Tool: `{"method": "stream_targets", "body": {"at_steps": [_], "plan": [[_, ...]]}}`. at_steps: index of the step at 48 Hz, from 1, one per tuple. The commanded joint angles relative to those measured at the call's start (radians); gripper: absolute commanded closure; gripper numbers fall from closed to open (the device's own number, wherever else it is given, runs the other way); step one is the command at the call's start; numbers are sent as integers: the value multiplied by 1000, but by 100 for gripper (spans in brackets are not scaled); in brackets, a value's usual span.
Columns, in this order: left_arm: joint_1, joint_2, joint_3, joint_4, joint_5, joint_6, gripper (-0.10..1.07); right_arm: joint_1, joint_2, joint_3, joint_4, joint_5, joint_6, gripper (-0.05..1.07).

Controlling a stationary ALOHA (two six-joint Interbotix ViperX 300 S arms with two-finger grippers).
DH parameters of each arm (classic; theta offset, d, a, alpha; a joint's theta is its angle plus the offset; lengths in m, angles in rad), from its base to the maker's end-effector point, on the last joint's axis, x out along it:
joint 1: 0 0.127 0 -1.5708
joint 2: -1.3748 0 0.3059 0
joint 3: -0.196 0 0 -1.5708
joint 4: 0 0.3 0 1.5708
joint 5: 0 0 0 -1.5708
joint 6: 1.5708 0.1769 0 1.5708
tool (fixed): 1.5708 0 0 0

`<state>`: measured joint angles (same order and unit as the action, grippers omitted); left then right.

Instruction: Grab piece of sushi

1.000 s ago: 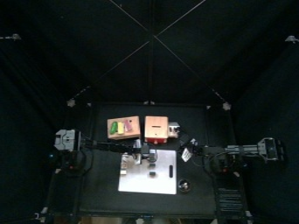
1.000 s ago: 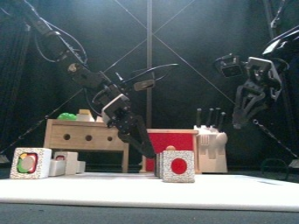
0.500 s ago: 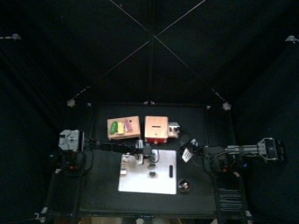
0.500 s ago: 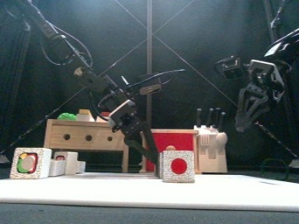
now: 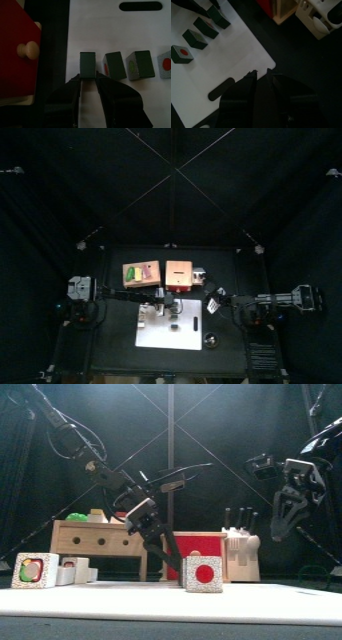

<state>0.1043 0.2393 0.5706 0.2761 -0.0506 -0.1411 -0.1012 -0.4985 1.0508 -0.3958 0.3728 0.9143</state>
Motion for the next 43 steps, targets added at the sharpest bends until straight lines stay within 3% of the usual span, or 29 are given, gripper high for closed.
{"method": "stream_targets", "body": {"at_steps": [1,19,43], "plan": [[-2,-41,-25,0,-5,-2,39,0,-5,-12,2,-8,2,37],[-2,-75,-15,0,-3,-2,39,-2,-5,-12,3,-8,2,37],[-2,-146,58,0,46,-3,39,-2,-5,-15,3,-8,3,37]]}}
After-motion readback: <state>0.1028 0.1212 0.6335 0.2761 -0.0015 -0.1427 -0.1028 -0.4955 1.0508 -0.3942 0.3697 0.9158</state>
